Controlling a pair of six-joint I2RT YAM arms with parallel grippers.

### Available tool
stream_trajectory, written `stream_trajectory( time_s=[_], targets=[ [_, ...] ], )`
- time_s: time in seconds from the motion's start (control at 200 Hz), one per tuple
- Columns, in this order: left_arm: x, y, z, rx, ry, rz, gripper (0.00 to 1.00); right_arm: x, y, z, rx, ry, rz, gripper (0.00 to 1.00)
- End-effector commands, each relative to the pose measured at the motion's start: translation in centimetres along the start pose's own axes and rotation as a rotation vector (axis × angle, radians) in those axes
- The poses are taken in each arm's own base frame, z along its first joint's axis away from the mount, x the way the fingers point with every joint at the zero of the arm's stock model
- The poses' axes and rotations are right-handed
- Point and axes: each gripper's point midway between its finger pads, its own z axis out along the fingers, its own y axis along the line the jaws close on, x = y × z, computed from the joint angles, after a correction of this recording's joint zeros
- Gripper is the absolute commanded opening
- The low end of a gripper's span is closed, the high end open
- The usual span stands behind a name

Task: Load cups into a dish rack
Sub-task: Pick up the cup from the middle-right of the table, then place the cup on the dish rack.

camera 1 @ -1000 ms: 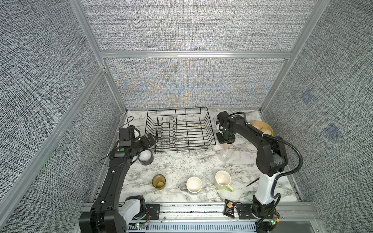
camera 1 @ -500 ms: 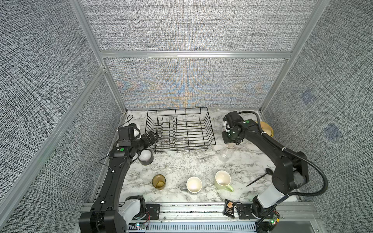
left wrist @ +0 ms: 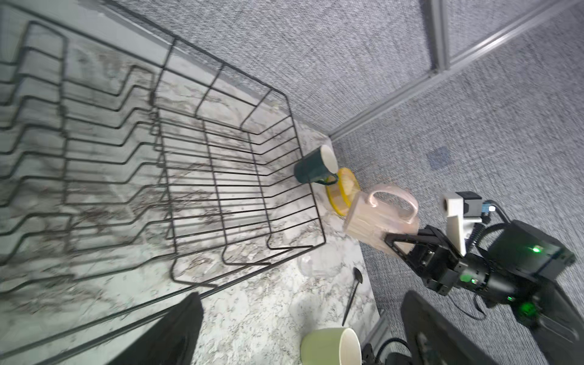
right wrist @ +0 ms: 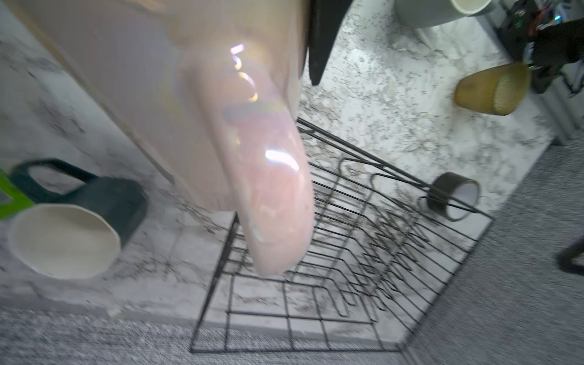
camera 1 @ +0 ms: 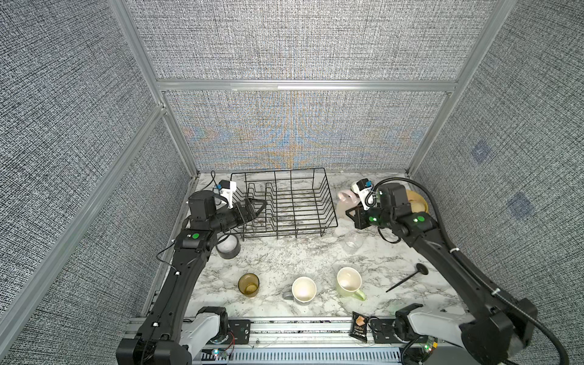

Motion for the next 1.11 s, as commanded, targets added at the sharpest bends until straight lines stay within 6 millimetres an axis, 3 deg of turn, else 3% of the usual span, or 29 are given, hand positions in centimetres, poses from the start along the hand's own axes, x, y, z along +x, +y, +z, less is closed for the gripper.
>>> stream_trajectory(
  time_s=[0.0, 0.05, 0.065, 0.195, 0.23, 0.455, 0.735, 0.955, 1.101],
  targets=[
    [0.2, -3.1, 0.6, 0.155, 0.022, 0.083, 0.98, -6.2, 4.9, -2.8, -0.248, -0.314, -0.061, 0.0],
    [0.5, -4.2, 0.8, 0.22, 0.031, 0.108, 0.98, -7.2, 5.8, -3.8, -0.301, -0.361, 0.008, 0.0],
    [0.6, -4.5, 0.9, 0.239, 0.035, 0.115, 0.97, -6.5, 5.7, -3.3, -0.316, -0.344, 0.043, 0.0],
    [1.3, -6.5, 1.4, 0.327, 0.059, 0.16, 0.98, -6.9, 7.8, -3.6, -0.484, -0.285, 0.216, 0.0],
    [1.5, -6.7, 1.7, 0.339, 0.064, 0.172, 0.98, -7.8, 8.8, -4.3, -0.541, -0.273, 0.242, 0.0],
    [2.6, -8.1, 3.3, 0.448, 0.145, 0.179, 0.99, -9.1, 12.2, -4.7, -0.865, -0.111, 0.467, 0.0],
    [3.6, -8.6, 4.8, 0.536, 0.227, 0.137, 0.99, -10.5, 13.8, -5.2, -1.051, -0.061, 0.563, 0.0],
    [4.2, -10.1, 4.8, 0.603, 0.264, 0.126, 0.99, -10.3, 14.4, -3.2, -1.088, 0.009, 0.634, 0.0],
    [4.8, -10.4, 4.9, 0.606, 0.293, 0.131, 0.99, -11.6, 15.5, -3.4, -1.181, 0.006, 0.647, 0.0]
  ],
)
